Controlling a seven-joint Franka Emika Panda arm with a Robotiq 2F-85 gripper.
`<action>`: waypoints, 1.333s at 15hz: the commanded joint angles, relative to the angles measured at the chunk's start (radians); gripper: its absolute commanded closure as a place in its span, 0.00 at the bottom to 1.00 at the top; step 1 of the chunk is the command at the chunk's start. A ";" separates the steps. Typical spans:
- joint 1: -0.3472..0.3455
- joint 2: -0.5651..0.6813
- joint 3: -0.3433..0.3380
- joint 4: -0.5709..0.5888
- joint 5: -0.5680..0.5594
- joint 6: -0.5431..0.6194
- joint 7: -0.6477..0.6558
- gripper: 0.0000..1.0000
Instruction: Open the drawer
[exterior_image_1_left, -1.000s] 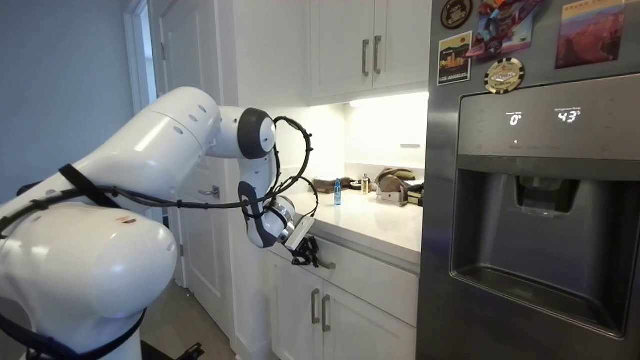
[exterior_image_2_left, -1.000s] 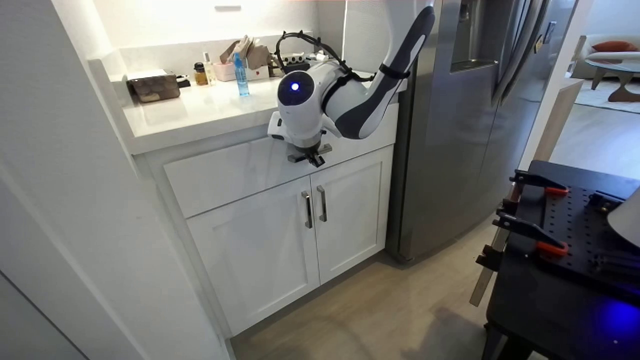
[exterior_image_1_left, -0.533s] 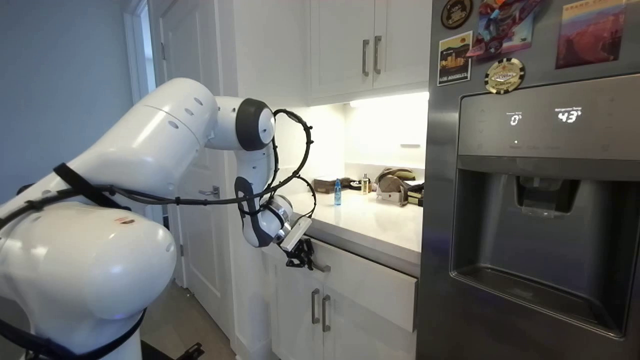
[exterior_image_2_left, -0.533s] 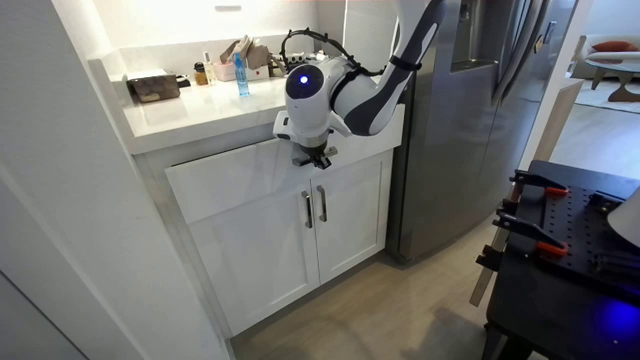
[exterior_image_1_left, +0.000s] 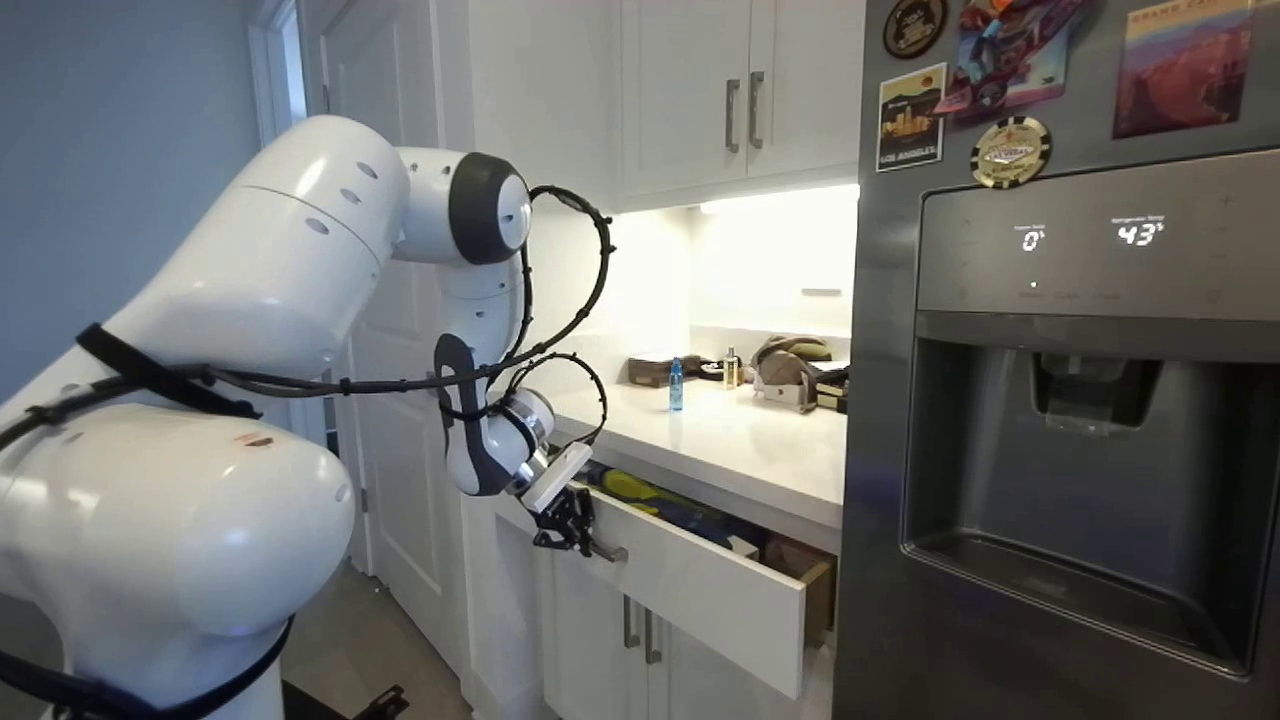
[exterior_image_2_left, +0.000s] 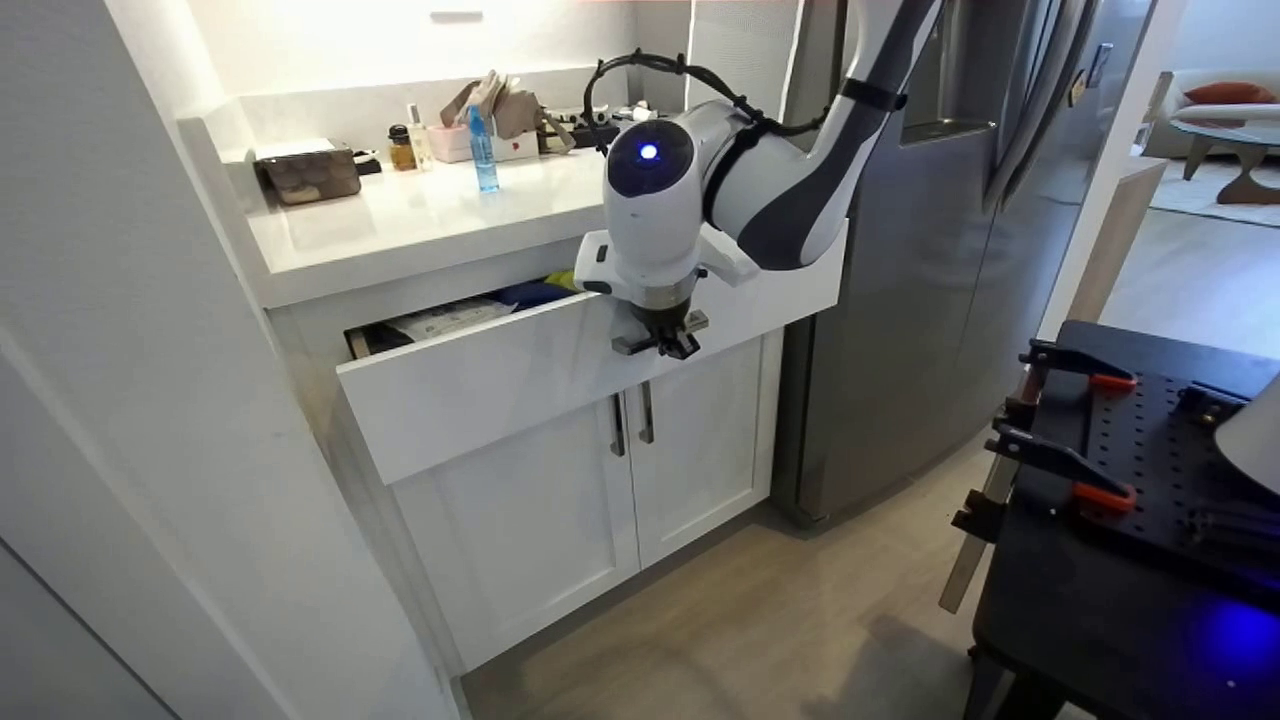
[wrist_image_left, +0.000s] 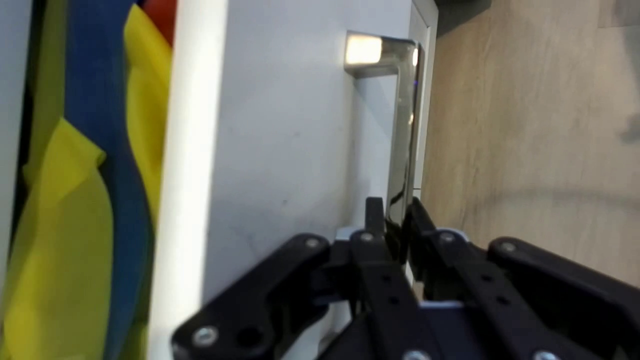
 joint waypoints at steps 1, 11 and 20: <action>-0.035 -0.077 0.027 -0.149 0.101 -0.021 -0.087 0.97; -0.052 -0.111 0.035 -0.237 0.010 0.089 -0.089 0.97; -0.048 -0.144 0.038 -0.307 -0.057 0.146 -0.040 0.97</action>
